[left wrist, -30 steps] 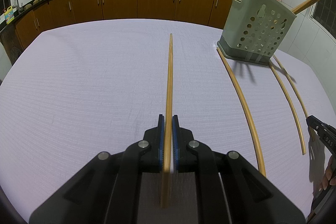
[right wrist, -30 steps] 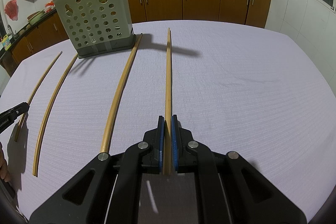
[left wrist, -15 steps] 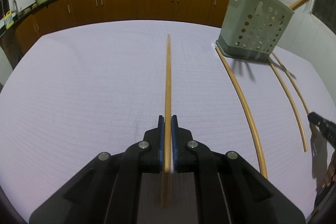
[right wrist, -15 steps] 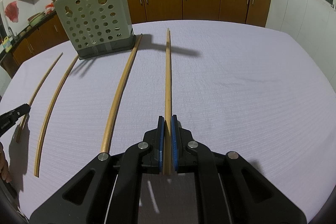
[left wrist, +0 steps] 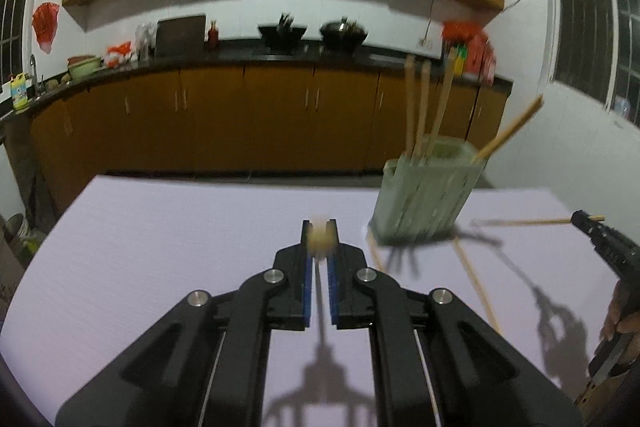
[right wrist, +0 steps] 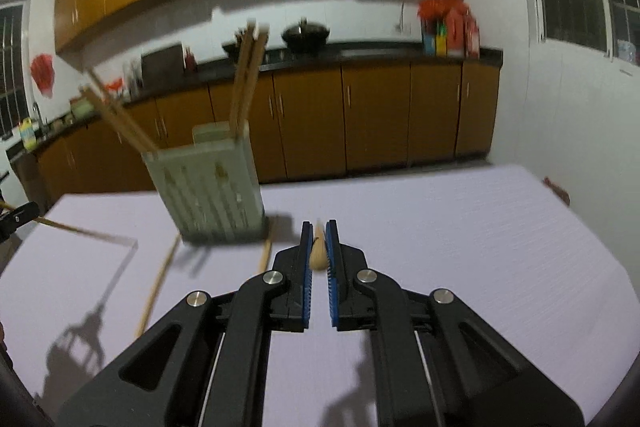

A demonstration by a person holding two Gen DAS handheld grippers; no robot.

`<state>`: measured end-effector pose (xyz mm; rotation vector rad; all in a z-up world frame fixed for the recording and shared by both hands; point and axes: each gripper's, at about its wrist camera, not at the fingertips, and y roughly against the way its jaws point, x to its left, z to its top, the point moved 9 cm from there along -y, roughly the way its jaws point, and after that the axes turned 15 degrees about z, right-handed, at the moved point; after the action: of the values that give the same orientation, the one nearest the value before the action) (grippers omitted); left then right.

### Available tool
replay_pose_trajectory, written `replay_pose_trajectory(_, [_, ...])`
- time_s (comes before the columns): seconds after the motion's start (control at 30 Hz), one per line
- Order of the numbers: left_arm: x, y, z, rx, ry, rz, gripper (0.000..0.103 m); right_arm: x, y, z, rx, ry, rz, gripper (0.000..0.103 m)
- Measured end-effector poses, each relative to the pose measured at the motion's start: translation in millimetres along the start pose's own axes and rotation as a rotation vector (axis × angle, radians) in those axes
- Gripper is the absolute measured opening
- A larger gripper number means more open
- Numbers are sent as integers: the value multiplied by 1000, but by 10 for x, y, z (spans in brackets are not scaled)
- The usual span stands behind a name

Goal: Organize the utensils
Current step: 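Lift both held chopsticks upright and carry them over the green caddy, then open the left gripper while the right gripper opens, dropping chopsticks into the caddy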

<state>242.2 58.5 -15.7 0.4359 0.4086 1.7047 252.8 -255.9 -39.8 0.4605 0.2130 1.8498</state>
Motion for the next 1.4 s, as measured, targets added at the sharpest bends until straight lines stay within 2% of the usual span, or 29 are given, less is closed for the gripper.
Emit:
replay_pose_trajectory(0.23, [-157, 138, 308, -57, 0, -50, 7, 36, 44, 301, -66, -9, 18, 7])
replay_pose_trajectory(0.4, [-249, 198, 389, -74, -5, -73, 7, 86, 106, 445, -104, -9, 29, 7])
replay_pose_trajectory(0.6, [-324, 334, 537, -104, 27, -139, 7, 172, 271, 695, -159, 5, 57, 7])
replay_pose_trajectory(0.77, [-556, 614, 934, -198, 53, -209, 7, 371, 523, 1154, -277, 7, 139, 7])
replay_pose_trajectory(0.9, [-764, 736, 1335, -289, 93, -236, 7, 623, 590, 1570, -388, 22, 200, 7])
replay_pose_trajectory(1.0, [-916, 711, 1610, -365, 104, -213, 7, 759, 549, 1751, -451, 56, 218, 7])
replay_pose_trajectory(1.1, [-1030, 576, 1744, -411, 96, -176, 7, 869, 348, 1876, -491, 93, 221, 7])
replay_pose_trajectory(1.23, [-1170, 247, 1709, -408, 82, -163, 7, 810, -36, 1803, -464, 103, 194, 7])
replay_pose_trajectory(1.4, [-1290, -173, 1455, -312, 78, -180, 7, 676, -457, 1514, -345, 75, 183, 7])
